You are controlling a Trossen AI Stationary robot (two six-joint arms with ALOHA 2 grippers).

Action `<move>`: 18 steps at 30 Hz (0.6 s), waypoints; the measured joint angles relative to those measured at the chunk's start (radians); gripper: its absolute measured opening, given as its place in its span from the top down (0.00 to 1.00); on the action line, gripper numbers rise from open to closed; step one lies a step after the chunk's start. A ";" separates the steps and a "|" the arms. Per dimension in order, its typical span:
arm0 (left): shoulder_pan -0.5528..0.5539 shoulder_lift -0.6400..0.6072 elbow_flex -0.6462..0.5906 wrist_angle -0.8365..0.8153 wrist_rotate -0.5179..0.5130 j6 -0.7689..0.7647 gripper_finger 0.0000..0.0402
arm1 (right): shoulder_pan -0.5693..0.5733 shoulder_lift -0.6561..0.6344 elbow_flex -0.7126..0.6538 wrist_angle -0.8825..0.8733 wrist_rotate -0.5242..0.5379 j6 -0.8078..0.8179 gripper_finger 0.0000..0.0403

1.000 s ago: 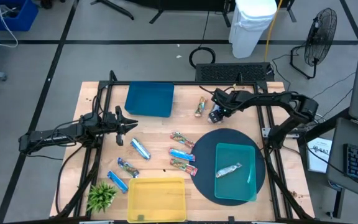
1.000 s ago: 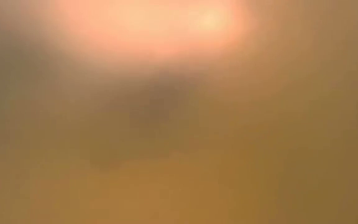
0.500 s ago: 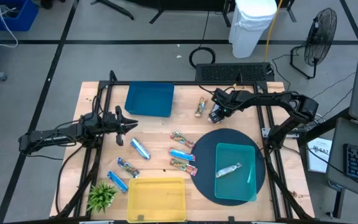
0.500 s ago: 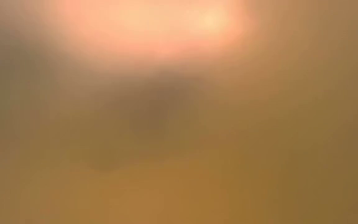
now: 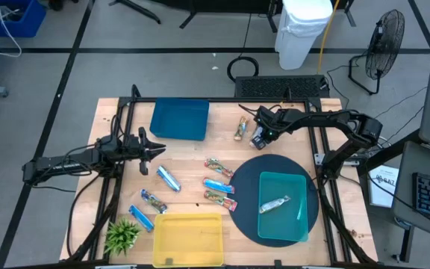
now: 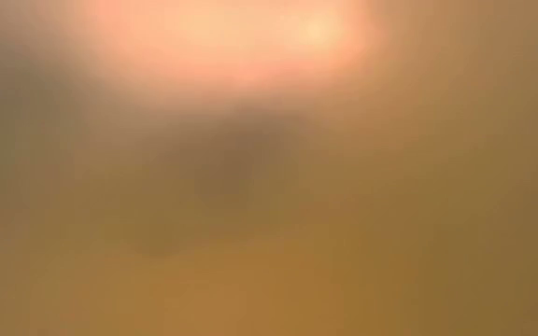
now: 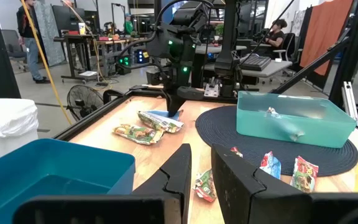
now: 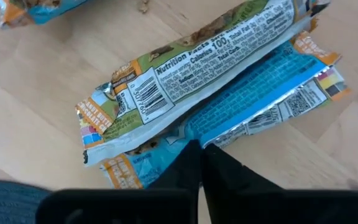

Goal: Pick and place Granola Bars by type
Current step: Put the right yellow granola bar into the green bin

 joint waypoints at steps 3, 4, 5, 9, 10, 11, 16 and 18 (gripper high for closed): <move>0.000 0.000 0.000 0.000 0.000 0.000 0.83 | 0.001 -0.011 0.000 -0.016 -0.027 -0.026 1.00; 0.000 0.000 0.000 0.000 0.000 0.000 0.83 | 0.005 -0.017 0.000 -0.020 -0.026 -0.032 1.00; 0.000 0.000 0.000 0.000 0.000 0.000 0.83 | 0.008 -0.025 0.000 -0.024 -0.026 -0.034 1.00; 0.000 0.000 0.000 0.000 0.000 0.000 0.83 | 0.028 -0.089 -0.001 -0.049 -0.024 -0.052 1.00; 0.000 0.000 0.000 0.000 0.000 0.000 0.83 | 0.035 -0.110 0.000 -0.054 -0.023 -0.053 1.00; 0.000 0.000 0.000 0.000 0.000 0.000 0.83 | 0.045 -0.132 -0.001 -0.060 -0.023 -0.053 1.00; 0.000 0.000 0.000 0.000 0.000 0.000 0.83 | 0.115 -0.280 -0.001 -0.079 -0.024 -0.043 1.00; 0.000 0.000 0.000 0.000 0.000 0.000 0.83 | 0.151 -0.346 -0.001 -0.085 -0.025 -0.026 1.00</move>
